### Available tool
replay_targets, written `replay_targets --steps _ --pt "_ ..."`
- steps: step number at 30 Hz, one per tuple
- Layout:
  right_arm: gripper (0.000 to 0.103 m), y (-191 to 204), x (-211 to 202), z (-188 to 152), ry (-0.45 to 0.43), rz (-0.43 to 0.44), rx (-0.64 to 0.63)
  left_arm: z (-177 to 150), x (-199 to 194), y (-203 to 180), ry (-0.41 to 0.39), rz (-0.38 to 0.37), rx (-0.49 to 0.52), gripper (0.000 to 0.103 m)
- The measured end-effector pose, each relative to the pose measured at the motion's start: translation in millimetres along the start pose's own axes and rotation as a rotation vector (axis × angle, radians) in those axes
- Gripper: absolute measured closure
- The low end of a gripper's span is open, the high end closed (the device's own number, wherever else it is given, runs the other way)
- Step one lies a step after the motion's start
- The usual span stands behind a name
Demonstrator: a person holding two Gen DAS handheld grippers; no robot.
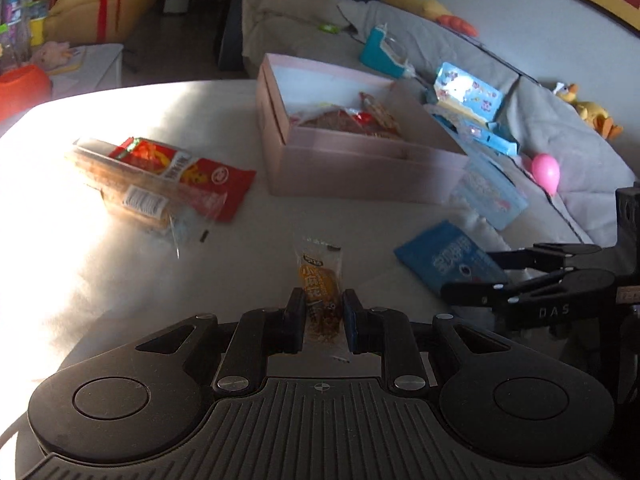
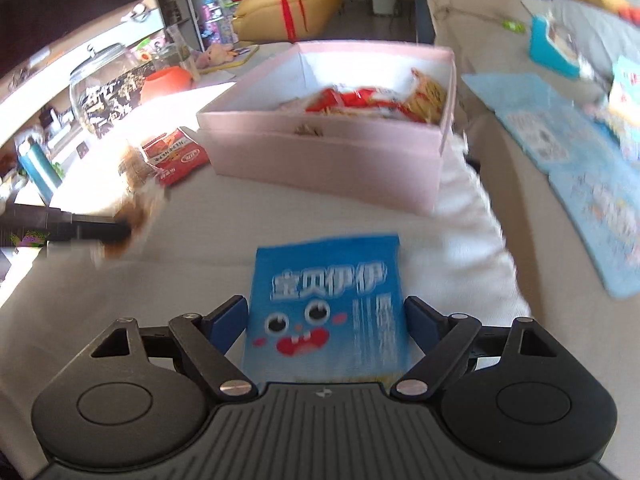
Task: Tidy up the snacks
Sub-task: 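Grasp the blue seaweed packet with the right tool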
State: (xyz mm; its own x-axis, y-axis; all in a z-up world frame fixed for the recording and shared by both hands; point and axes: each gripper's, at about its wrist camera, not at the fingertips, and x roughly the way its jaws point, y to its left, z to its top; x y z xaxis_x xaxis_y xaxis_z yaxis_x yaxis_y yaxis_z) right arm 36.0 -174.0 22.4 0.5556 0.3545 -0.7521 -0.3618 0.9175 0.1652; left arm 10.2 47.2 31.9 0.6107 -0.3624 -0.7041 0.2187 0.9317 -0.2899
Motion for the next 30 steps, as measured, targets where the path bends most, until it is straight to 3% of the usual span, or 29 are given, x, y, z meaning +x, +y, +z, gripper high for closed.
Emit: replay_targets --steps 5,11,23,30 --pt "0.007 10.3 -0.2 -9.2 -0.021 -0.002 0.003 1.2 19.3 0.4 0.024 0.008 0.008 0.08" --pt "0.0 30.6 7.4 -18.9 -0.057 -0.073 -0.05 3.9 24.0 -1.2 0.013 0.015 -0.004 0.079" --pt "0.0 37.6 15.7 -12.0 -0.069 -0.058 -0.064 5.1 26.3 -5.9 0.016 0.038 -0.018 0.078" --pt "0.0 43.8 18.4 -12.8 -0.048 -0.071 -0.134 6.2 29.9 -9.0 0.012 0.053 0.004 0.077"
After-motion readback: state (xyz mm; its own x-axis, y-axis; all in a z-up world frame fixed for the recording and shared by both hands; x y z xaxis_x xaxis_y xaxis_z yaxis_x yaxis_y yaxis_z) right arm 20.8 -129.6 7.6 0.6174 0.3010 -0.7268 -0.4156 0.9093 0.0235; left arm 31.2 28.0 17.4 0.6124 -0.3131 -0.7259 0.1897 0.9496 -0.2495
